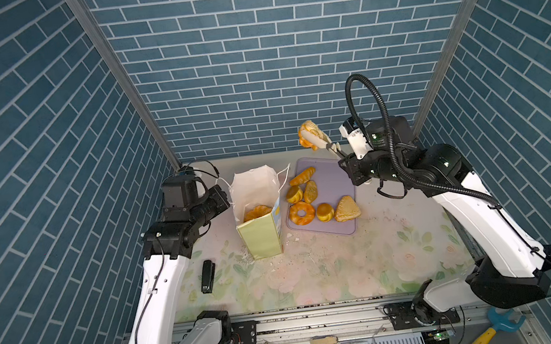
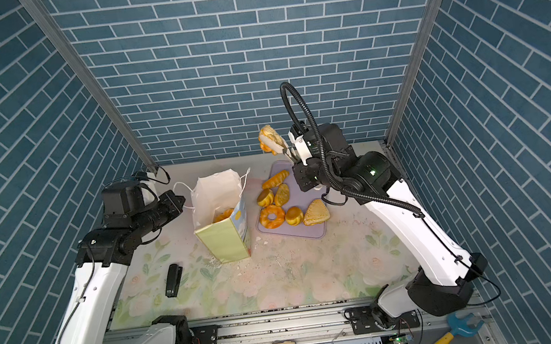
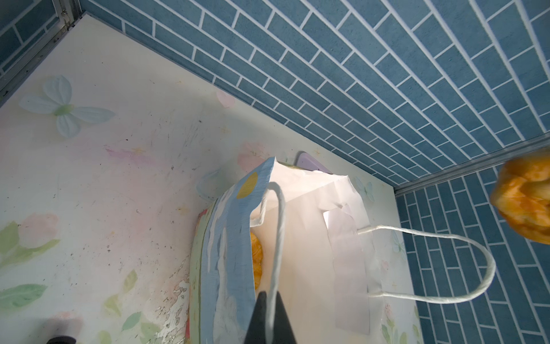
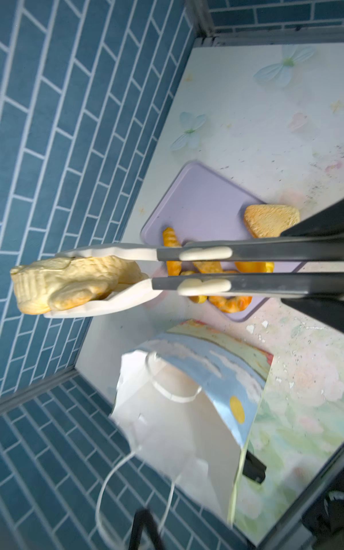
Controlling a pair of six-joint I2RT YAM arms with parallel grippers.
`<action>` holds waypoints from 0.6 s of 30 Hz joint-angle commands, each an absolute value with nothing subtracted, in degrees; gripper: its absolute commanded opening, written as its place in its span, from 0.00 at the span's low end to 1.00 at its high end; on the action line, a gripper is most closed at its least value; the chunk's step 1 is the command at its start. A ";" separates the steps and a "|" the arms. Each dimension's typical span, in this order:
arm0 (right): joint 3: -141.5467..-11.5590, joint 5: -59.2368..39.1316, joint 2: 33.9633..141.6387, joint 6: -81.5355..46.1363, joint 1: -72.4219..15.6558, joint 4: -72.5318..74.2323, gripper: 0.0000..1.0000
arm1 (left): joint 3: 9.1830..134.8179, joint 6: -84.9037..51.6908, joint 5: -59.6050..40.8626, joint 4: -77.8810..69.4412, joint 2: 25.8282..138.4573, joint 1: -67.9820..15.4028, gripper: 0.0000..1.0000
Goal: Place the fake bread into the paper bag
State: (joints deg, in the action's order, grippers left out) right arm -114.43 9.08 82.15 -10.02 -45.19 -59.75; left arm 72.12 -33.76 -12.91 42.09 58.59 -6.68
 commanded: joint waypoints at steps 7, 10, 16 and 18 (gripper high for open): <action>-127.04 3.35 90.62 -5.10 -52.84 -61.05 0.21 | 71.71 -34.63 -12.13 41.38 58.41 -6.65 0.00; -128.78 4.09 94.15 -3.40 -56.40 -62.71 0.21 | 72.11 -34.32 -11.77 41.58 58.14 -6.65 0.00; -129.93 6.89 99.49 -1.64 -60.54 -66.44 0.23 | 72.46 -33.70 -13.28 41.92 58.51 -6.63 0.00; -129.56 7.50 100.64 -1.67 -61.44 -67.29 0.23 | 72.49 -33.58 -13.76 42.02 58.71 -6.61 0.00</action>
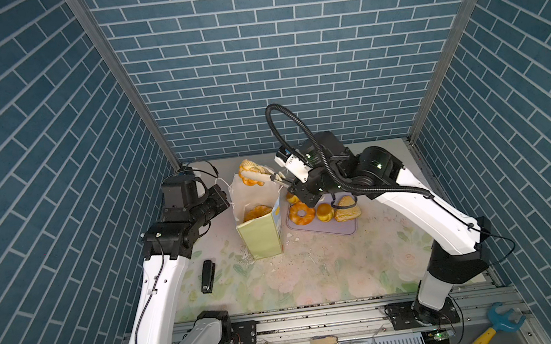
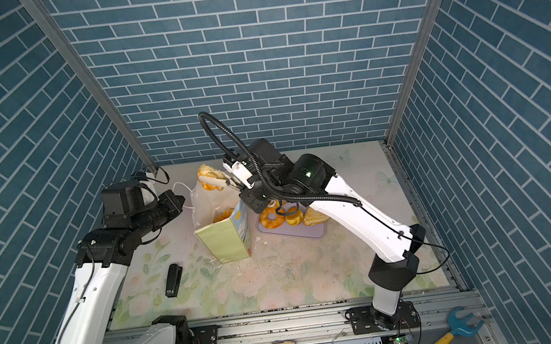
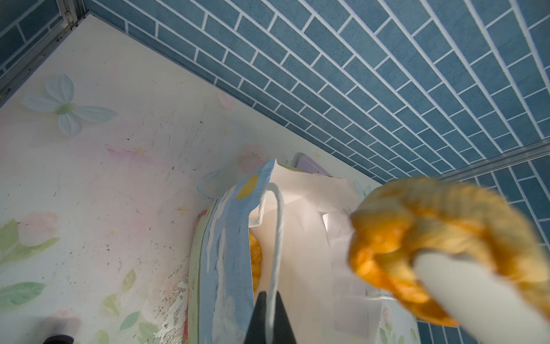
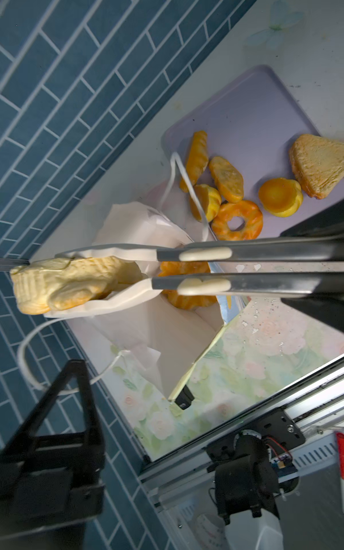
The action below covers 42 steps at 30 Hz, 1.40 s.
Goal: Place the fake bread into the paper bag
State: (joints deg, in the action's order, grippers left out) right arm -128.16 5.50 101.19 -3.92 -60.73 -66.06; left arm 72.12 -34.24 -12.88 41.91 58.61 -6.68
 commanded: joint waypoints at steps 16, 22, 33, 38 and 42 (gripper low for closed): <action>-131.07 9.98 103.81 -2.25 -62.56 -67.52 0.48 | 71.83 -33.04 -14.33 42.06 57.76 -6.63 0.00; -136.07 10.85 102.89 -1.56 -62.46 -66.70 0.49 | 72.12 -33.04 -13.97 42.02 57.75 -6.64 0.00; -132.82 16.34 93.89 -5.91 -52.50 -68.61 0.48 | 72.32 -32.74 -13.90 41.92 58.07 -6.64 0.01; -118.16 16.49 84.79 -10.14 -43.57 -68.49 0.48 | 72.38 -32.38 -13.62 42.11 57.78 -6.68 0.00; -107.43 14.62 79.52 -13.44 -37.17 -70.22 0.48 | 72.34 -32.34 -13.62 42.19 57.81 -6.64 0.00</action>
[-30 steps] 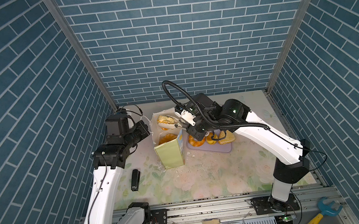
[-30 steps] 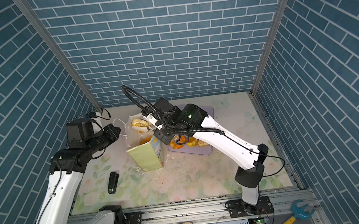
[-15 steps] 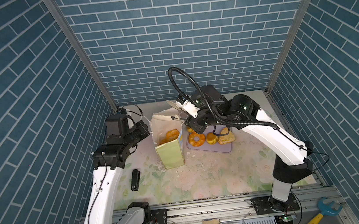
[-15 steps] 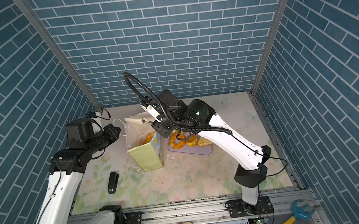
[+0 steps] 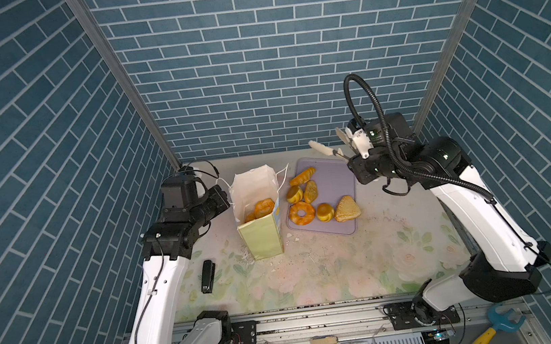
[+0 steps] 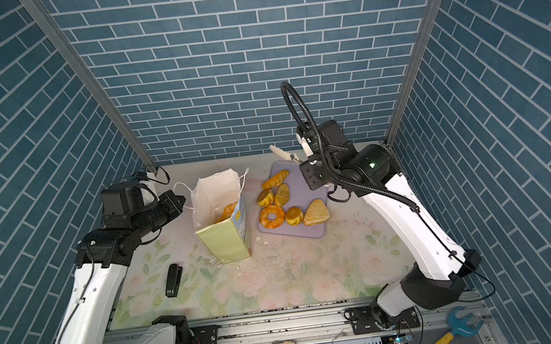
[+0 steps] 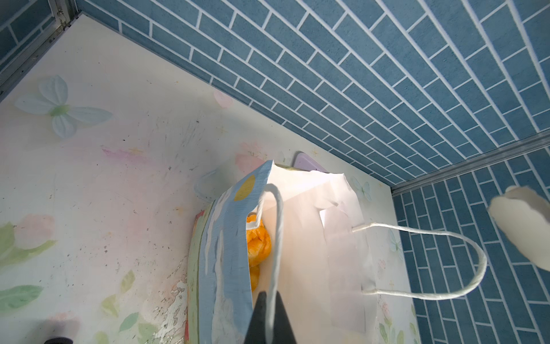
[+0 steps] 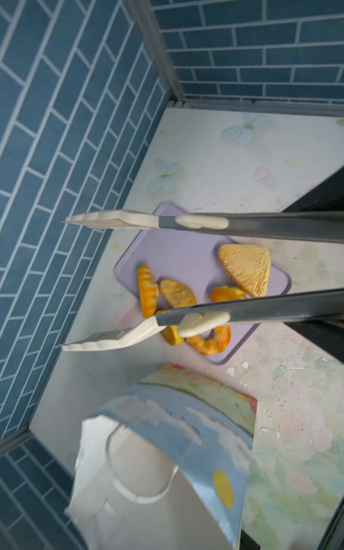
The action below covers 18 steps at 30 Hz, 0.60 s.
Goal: Place the fake bread into the paper bag
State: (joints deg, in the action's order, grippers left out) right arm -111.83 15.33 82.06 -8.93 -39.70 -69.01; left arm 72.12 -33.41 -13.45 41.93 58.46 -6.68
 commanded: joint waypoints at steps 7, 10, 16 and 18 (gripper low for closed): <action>-91.42 8.94 76.89 -23.13 -30.61 -71.61 0.49 | 72.18 -32.49 -13.80 41.80 57.98 -6.65 0.00; -85.38 5.88 76.45 -27.33 -29.56 -67.37 0.50 | 71.87 -32.47 -13.71 41.83 57.80 -6.61 0.00; -79.66 3.18 79.32 -31.13 -28.83 -62.58 0.51 | 71.57 -32.36 -13.60 41.88 57.75 -6.67 0.00; -79.09 2.69 80.60 -31.71 -28.74 -61.39 0.52 | 71.53 -32.30 -13.36 41.90 57.79 -6.65 0.00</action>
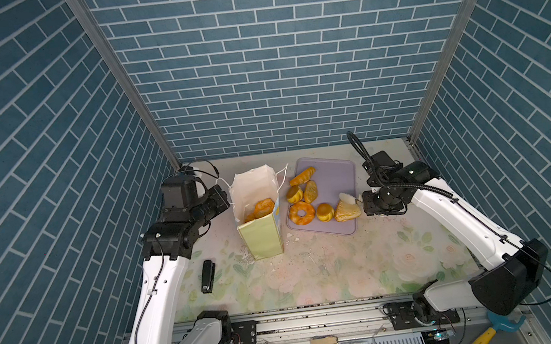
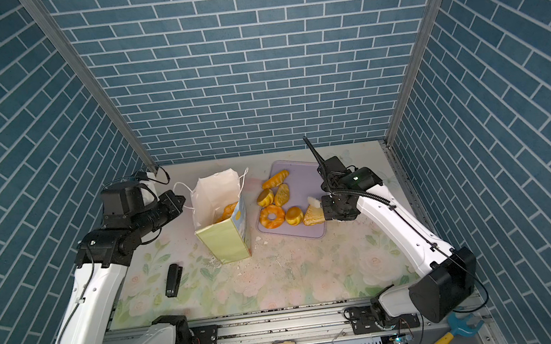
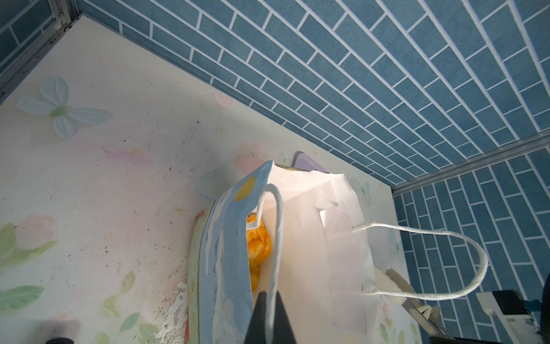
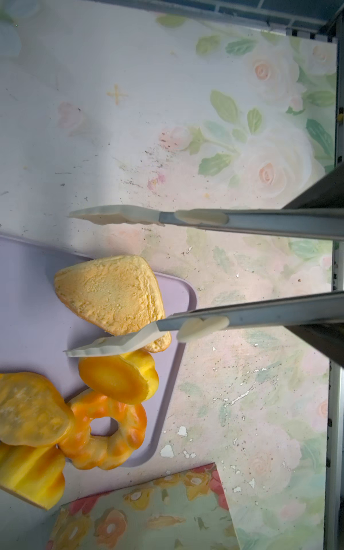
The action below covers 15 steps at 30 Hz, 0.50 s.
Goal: Place the fake bread into the paper bag
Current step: 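Return the tongs to the tray and close them on the orange croissant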
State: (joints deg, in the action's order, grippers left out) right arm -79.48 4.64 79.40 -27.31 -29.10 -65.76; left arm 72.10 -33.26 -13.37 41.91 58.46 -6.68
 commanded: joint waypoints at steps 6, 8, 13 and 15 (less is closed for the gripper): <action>-77.44 0.98 84.11 -32.60 -28.19 -58.10 0.55 | 71.13 -31.90 -12.54 42.48 57.18 -6.66 0.00; -77.10 0.75 85.36 -32.70 -28.13 -57.34 0.55 | 71.09 -31.58 -12.23 42.86 57.00 -6.62 0.00; -76.92 -0.56 88.36 -32.70 -28.08 -56.41 0.56 | 70.89 -31.29 -12.06 43.03 57.02 -6.68 0.00; -76.56 -1.97 88.95 -32.70 -28.01 -55.86 0.55 | 70.81 -31.22 -12.05 42.99 56.98 -6.68 0.00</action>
State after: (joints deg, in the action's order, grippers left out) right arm -76.93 -0.01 88.60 -30.28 -28.27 -57.36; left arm 71.64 -32.29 -12.69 42.28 57.58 -6.68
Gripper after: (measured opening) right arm 0.552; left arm 0.048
